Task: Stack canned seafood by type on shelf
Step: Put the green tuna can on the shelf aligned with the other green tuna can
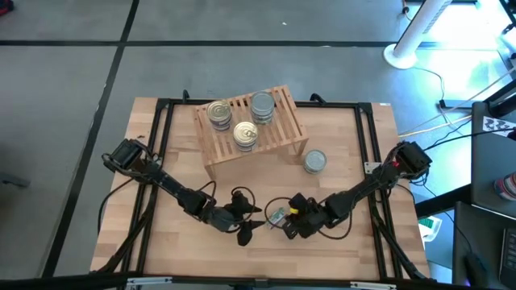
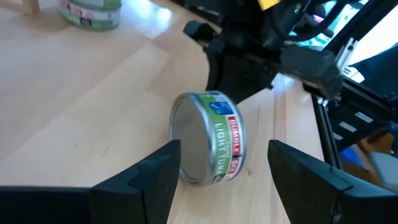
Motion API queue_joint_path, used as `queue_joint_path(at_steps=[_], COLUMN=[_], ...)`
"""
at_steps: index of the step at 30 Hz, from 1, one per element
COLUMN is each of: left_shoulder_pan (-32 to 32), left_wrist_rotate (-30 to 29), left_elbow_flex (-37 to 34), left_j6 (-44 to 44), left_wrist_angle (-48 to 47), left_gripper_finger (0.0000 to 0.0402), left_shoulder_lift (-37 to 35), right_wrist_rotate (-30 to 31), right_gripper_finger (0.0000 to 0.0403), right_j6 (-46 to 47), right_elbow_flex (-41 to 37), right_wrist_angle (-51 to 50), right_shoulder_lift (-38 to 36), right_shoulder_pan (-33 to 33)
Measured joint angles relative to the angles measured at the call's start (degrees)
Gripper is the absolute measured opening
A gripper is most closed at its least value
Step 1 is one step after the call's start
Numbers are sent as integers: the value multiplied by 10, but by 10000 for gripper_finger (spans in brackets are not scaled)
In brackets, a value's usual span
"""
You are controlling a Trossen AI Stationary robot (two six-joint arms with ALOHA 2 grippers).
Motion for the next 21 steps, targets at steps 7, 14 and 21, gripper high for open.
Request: queue_joint_path(at_steps=[7,14,21], left_shoulder_pan=[-3,-5,-1], left_wrist_rotate=[-29,-33,-41], left_elbow_flex=[26,80,109], left_j6=[22,22,23], left_wrist_angle=[1,-4,-36], left_gripper_finger=[237,237,237], left_shoulder_lift=[20,90,105], right_wrist_rotate=[19,14,28], right_gripper_finger=[3,3,3], right_j6=[1,-3,-21], right_elbow_flex=[0,0,0], right_wrist_angle=[23,58,106], right_shoulder_lift=[26,51,54], right_shoulder_pan=[0,1,5])
